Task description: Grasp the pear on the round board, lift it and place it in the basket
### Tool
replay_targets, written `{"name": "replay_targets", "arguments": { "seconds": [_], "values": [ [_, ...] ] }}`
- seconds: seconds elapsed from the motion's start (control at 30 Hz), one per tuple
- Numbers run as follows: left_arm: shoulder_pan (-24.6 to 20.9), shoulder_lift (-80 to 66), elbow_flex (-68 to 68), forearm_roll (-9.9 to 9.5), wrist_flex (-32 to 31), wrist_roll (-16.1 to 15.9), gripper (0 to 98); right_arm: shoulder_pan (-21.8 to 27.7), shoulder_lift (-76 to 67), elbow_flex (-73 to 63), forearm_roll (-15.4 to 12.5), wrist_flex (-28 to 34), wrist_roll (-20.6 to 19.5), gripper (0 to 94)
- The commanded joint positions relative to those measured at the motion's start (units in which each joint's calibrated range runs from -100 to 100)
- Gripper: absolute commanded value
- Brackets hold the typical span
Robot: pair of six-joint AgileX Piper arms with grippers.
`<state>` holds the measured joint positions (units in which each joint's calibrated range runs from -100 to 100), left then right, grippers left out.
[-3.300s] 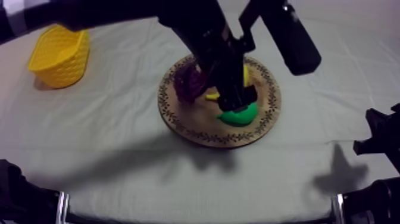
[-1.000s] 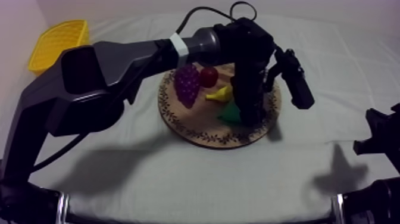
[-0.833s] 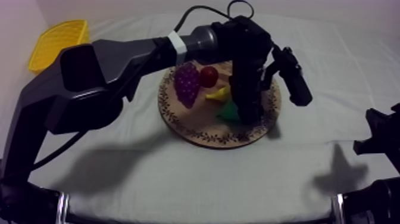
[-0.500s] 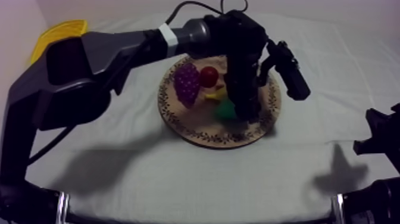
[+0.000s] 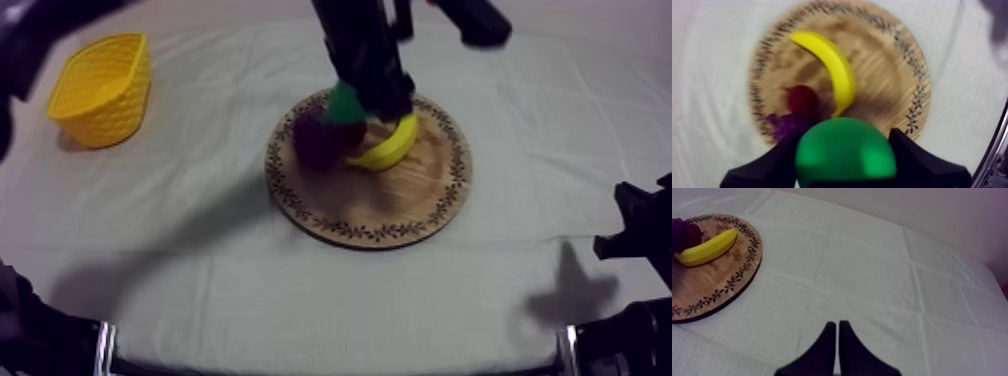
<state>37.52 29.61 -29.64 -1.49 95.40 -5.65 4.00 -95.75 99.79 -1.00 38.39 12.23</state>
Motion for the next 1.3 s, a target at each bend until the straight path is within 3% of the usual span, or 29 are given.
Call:
{"name": "replay_targets", "arguments": {
  "seconds": [0.0, 0.13, 0.53, 0.83, 1.27],
  "values": [
    [-0.7, -7.2, -0.2, -0.69, 0.6, 0.2, 41.2, 0.0, 0.0, 0.0, 0.0, 0.0, 0.1, 0.3],
    [-2.3, -12.5, -2.2, -1.95, 2.0, 0.3, 41.2, 0.0, 0.0, 0.0, 0.0, 0.0, 0.1, 0.3],
    [-9.8, -19.0, -7.7, -3.31, 3.0, -1.5, 42.4, 0.0, 0.0, 0.0, 0.0, 0.0, 0.1, 0.3],
    [-18.3, -19.9, -7.3, -2.64, 0.0, -2.6, 42.4, 0.0, 0.0, 0.0, 0.0, 0.0, 0.1, 0.3],
    [-31.8, -18.7, 7.0, -1.34, -9.6, -4.2, 41.3, 0.0, 0.0, 0.0, 0.0, 0.0, 0.1, 0.3]
  ]
}}
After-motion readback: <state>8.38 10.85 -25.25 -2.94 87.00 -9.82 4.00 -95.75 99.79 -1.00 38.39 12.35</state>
